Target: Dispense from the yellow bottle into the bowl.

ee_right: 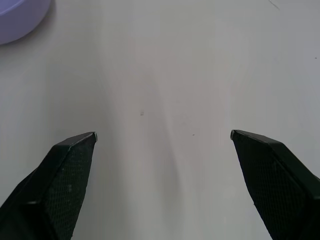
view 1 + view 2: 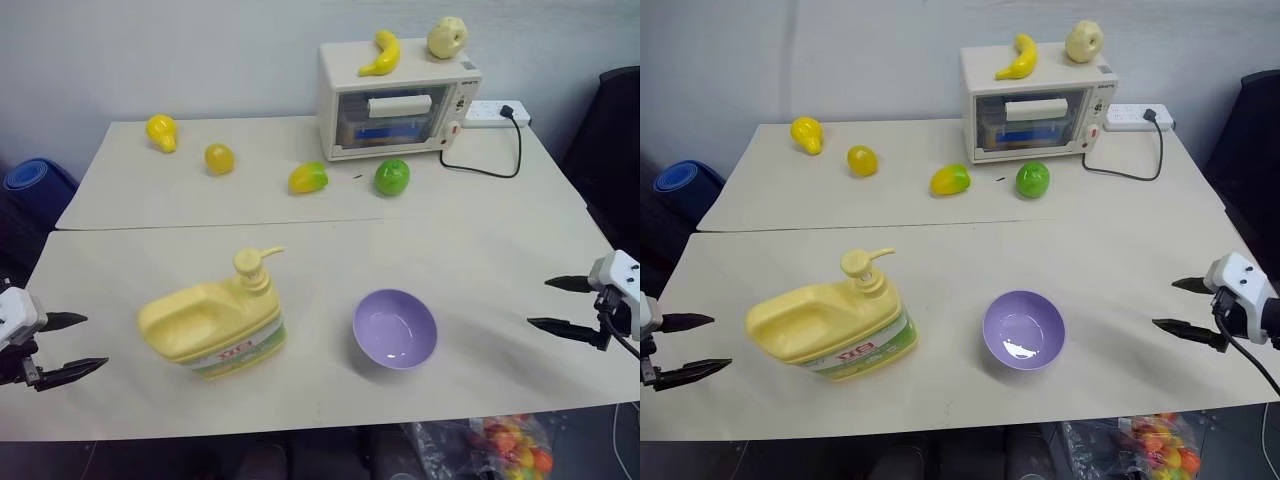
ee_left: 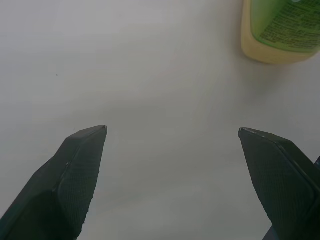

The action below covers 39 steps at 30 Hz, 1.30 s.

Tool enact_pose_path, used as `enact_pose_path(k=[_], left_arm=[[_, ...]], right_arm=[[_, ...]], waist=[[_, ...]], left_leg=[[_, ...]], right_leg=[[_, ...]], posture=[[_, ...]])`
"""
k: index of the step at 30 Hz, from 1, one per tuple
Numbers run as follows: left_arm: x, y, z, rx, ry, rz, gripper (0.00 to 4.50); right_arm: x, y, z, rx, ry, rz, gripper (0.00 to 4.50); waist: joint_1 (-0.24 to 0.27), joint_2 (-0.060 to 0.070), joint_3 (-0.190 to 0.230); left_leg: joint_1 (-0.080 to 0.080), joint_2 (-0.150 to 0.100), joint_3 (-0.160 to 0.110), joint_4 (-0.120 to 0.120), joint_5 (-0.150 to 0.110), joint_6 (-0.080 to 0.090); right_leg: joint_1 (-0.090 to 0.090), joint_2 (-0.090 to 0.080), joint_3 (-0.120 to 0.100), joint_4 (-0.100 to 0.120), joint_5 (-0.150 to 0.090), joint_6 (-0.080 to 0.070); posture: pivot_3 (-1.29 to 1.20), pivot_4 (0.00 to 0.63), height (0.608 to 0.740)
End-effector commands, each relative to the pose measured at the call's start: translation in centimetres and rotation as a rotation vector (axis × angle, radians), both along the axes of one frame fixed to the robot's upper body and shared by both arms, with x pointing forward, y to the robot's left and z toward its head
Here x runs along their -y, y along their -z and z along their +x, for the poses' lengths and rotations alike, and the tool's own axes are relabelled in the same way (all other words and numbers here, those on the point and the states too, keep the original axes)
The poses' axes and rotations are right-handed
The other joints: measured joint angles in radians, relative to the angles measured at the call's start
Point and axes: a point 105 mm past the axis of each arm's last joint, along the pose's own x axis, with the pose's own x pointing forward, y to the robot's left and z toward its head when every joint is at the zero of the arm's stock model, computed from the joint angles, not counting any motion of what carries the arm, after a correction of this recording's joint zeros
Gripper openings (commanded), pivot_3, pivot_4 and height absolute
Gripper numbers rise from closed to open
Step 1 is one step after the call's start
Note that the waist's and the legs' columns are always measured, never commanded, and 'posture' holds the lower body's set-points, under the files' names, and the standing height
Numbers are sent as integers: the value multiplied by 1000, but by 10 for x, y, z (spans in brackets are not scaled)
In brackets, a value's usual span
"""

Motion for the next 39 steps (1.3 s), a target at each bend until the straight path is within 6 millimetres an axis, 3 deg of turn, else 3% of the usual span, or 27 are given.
enact_pose_path(k=[1,16,20,23,26,27,29,33,37,39], left_arm=[[0,-3,0,9,9,7,4500],[4,-13,3,30,-7,-47,4500],[12,-37,8,60,33,-72,4500],[24,-67,11,104,79,-141,4500],[38,-105,9,142,159,-188,4500],[51,-128,5,151,235,-207,4500],[67,-151,-3,150,323,-225,4500],[125,-199,-25,146,601,-267,4500],[157,-199,-41,58,756,-258,4500],[168,-178,-41,-10,819,-164,4500]], right_arm=[[0,-8,2,38,-4,-2,4484],[-8,-6,-2,24,-16,48,4484],[-24,-15,-11,22,-75,80,4484],[-44,-21,-23,19,-141,85,4484],[-71,-27,-40,9,-229,86,4484],[-89,-27,-49,5,-292,92,4484],[-108,-26,-62,-2,-356,101,4484],[-148,-12,-72,31,-475,41,4484],[-162,-2,-70,76,-540,-7,4484],[-171,11,-66,91,-577,-28,4484]], waist=[[0,0,0],[0,0,0],[1,0,0],[3,0,0],[4,-1,0],[4,-1,0],[4,-4,0],[1,-9,0],[-2,-6,2],[-2,-5,2]], left_leg=[[0,0,0,0,0,0],[0,0,0,0,0,0],[0,0,0,0,0,0],[0,0,0,1,0,0],[0,1,-1,1,0,0],[0,1,-1,1,0,0],[-1,1,-1,1,0,0],[-1,2,-1,1,0,-1],[0,2,1,1,-1,-1],[0,2,1,1,-1,-1]], right_leg=[[0,0,0,0,0,0],[0,0,0,4,0,0],[0,0,0,4,0,0],[0,1,1,4,0,0],[0,1,0,5,0,0],[0,2,0,5,0,0],[0,2,0,5,0,0],[0,4,1,4,0,1],[1,4,4,4,1,1],[0,5,4,5,0,1]], posture=[[0,150,740],[0,150,740],[0,150,740],[0,150,740],[0,150,740],[0,150,740],[0,150,740],[0,150,740],[0,150,740],[0,150,740]])
